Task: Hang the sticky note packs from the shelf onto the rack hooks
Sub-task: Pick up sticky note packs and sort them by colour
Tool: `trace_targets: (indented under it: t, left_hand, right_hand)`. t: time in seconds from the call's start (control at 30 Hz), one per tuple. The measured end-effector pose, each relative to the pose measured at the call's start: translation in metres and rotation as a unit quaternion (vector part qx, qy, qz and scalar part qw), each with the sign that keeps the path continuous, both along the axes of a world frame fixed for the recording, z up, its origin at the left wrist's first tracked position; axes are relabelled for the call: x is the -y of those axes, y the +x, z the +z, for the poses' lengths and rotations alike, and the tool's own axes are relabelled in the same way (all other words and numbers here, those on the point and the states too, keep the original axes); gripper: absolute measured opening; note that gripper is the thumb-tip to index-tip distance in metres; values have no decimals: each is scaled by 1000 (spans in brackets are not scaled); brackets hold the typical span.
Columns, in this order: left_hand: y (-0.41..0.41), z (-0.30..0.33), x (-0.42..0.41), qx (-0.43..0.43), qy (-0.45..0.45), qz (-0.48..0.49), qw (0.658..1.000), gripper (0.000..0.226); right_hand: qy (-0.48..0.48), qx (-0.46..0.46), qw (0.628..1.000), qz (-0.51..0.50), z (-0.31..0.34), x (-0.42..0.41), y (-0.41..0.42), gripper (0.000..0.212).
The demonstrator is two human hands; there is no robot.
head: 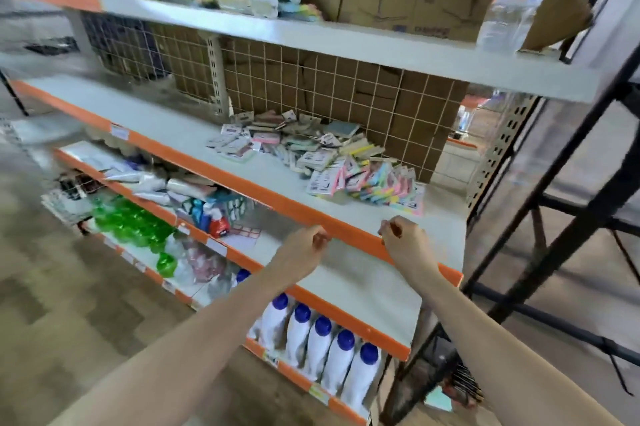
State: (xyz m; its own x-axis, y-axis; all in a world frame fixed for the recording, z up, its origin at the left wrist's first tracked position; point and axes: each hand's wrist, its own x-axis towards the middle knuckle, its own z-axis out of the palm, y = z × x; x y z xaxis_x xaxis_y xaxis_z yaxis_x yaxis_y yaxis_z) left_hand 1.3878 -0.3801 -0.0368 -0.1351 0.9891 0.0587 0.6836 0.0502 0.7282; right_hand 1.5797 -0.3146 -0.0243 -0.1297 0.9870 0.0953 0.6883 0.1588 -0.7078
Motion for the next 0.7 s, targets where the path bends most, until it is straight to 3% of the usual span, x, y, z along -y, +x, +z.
trace_targets:
  t: [0.4,0.7]
  left_hand:
    - [-157,1,-87,-62,-53,136,987,22]
    - [-230,16,-143,-52,-40,224,972,24]
  right_hand:
    - [20,64,985,161,15,-123,-169,30]
    - [47,102,971,209,16,-192,-245,26]
